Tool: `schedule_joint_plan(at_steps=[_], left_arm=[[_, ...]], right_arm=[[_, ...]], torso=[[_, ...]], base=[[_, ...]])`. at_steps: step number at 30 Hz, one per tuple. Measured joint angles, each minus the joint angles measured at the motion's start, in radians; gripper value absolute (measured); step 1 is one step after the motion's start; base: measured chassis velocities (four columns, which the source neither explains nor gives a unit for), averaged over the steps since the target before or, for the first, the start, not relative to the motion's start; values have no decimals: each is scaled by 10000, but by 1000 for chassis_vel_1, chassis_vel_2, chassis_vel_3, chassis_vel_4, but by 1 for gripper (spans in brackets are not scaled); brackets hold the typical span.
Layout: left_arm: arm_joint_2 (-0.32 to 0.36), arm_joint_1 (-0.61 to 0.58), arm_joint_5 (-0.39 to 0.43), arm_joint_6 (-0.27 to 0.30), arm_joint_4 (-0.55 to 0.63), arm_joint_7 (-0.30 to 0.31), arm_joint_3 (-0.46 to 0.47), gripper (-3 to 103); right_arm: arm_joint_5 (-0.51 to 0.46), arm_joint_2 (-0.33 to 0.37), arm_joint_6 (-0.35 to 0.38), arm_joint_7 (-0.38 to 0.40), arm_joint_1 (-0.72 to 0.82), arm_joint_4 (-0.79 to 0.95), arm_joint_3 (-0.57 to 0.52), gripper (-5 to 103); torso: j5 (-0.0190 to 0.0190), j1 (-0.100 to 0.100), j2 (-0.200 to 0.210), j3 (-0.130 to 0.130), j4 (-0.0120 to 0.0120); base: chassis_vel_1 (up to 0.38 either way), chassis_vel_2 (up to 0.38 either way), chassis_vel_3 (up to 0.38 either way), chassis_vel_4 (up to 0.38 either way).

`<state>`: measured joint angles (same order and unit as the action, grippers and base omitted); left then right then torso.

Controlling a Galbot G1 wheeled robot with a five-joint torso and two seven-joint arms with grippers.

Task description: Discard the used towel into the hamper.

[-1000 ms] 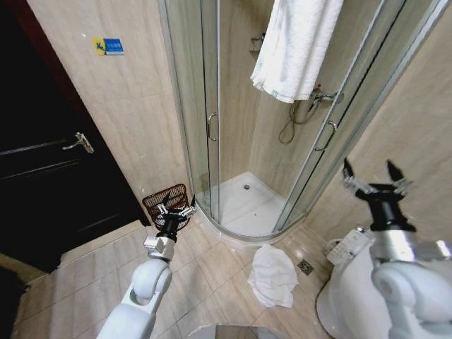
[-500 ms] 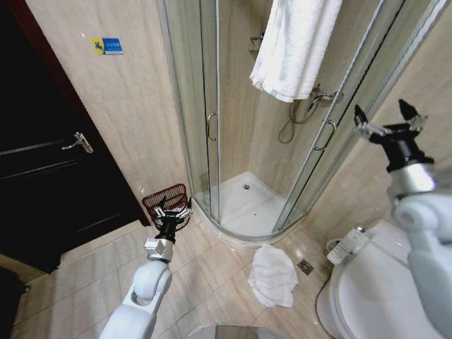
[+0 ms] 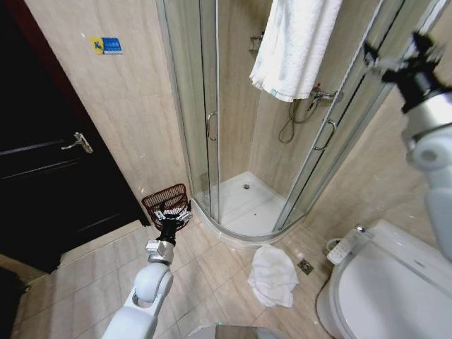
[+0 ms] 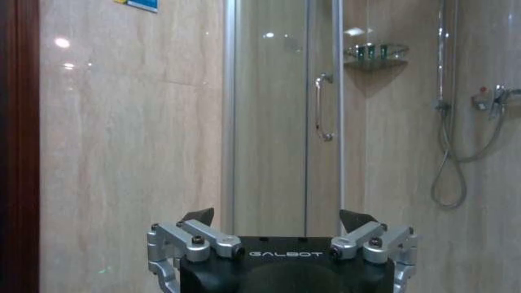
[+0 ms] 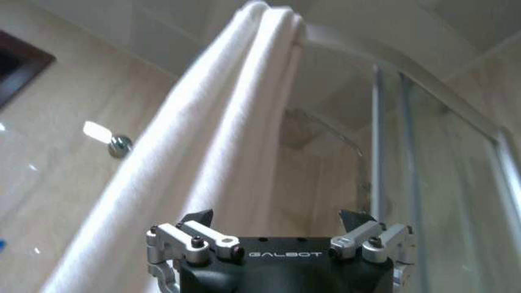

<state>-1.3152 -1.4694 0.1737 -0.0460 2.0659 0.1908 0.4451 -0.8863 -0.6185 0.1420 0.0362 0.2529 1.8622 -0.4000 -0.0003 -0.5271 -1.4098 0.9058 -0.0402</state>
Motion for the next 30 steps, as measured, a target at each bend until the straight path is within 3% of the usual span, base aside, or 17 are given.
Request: schedule_joint_plan(at_steps=[7, 11, 20, 30], left_arm=[[55, -105, 51, 0, 87, 150, 289, 100], [42, -82, 68, -19, 41, 200, 368, 100], [-42, 19, 64, -123, -18, 216, 327, 100], [-35, 36, 60, -370, -125, 224, 320, 100]], right_arm=[[-145, -745, 125, 154, -2943, -1031, 2253, 100], [-29, -1874, 197, 532, -4882, -1979, 3510, 100], [188, -3480, 647, 1737, -6443, -3402, 4427, 100], [221, -3720, 789, 1939, -6615, -3790, 4761, 100]], torso=[[2, 1, 7, -1, 1], [-6, 0, 9, -4, -2], [3, 3, 12, -5, 1], [3, 4, 15, -7, 2]], base=[[0, 0, 0, 0], [0, 0, 0, 0], [0, 0, 0, 0], [0, 0, 0, 0]])
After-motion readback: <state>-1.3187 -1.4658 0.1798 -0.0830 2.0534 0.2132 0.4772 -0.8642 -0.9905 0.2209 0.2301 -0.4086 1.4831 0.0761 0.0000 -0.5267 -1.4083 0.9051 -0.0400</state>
